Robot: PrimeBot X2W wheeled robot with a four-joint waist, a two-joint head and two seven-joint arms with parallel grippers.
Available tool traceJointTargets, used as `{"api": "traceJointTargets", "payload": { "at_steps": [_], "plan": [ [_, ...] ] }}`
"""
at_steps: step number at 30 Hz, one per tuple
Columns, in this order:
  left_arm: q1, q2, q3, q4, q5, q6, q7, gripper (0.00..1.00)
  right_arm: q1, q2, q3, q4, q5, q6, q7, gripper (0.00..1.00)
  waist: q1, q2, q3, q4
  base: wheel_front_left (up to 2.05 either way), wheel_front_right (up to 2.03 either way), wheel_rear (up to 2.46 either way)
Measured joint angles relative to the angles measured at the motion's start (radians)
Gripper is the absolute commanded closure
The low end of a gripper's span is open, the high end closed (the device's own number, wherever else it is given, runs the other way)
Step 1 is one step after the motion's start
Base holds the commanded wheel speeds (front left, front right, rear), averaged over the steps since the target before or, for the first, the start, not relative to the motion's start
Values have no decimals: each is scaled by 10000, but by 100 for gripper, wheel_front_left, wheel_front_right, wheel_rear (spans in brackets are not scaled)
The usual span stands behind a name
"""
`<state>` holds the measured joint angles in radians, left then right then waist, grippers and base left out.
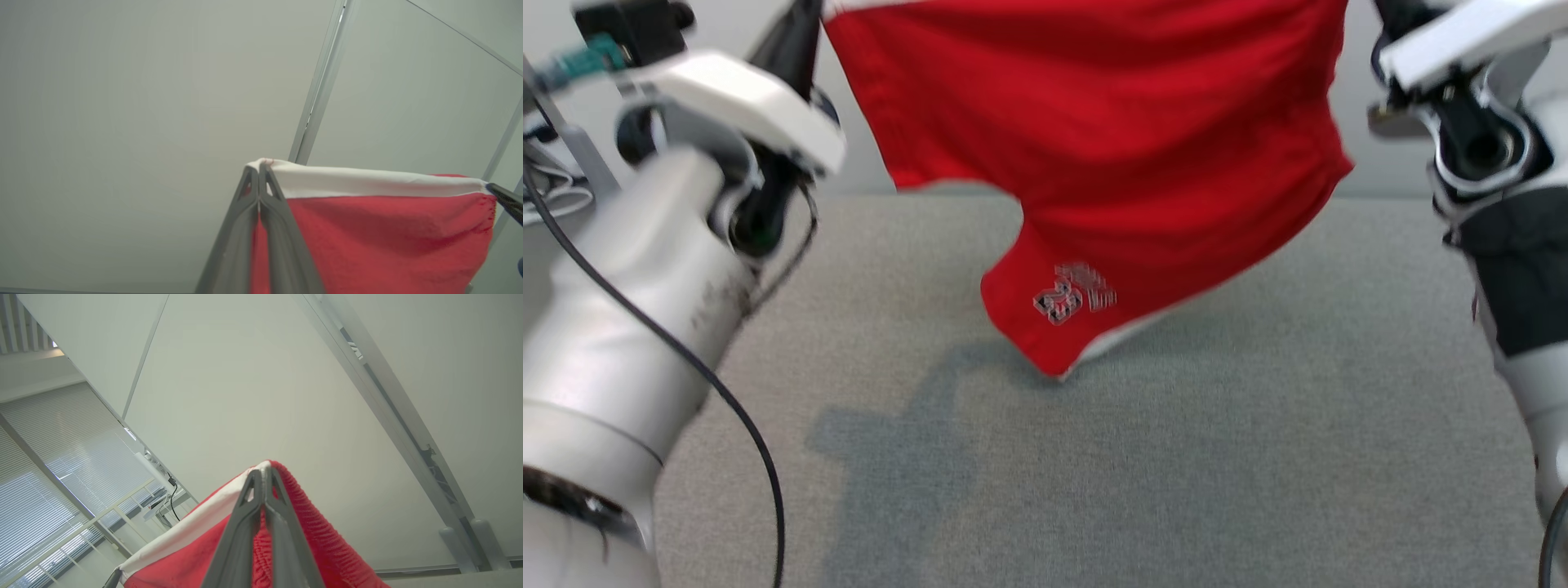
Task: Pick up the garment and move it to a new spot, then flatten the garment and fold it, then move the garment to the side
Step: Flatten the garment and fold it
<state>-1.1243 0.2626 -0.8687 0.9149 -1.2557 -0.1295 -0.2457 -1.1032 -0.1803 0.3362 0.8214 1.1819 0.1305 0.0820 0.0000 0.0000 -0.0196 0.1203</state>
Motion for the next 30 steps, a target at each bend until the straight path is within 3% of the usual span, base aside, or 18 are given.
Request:
{"api": "traceJointTargets", "payload": {
  "at_steps": [4,10,16,22,30],
  "plan": [
    [-1814,17,151,479,190,0,29,100,-1879,362,65,723,-639,0,-652,100,0,0,936,-112,0,0,0],
    [-4570,71,504,1306,761,130,-105,100,-4841,982,268,1942,-1655,2,-2512,100,0,0,2753,-388,0,0,0],
    [-5856,136,2192,926,1708,472,-159,100,-6300,1227,291,2566,-2205,2,-3390,100,0,0,4460,-634,0,0,0],
    [-4861,-546,3906,180,2899,259,-173,100,-6084,1252,-389,2157,-3246,2,-3425,100,1,0,5745,-707,0,0,0],
    [-3822,-1323,5233,-295,3983,36,-173,100,-4430,1315,-740,1889,-3070,2,-3434,100,1,0,6790,-537,0,0,0]
  ]
}}
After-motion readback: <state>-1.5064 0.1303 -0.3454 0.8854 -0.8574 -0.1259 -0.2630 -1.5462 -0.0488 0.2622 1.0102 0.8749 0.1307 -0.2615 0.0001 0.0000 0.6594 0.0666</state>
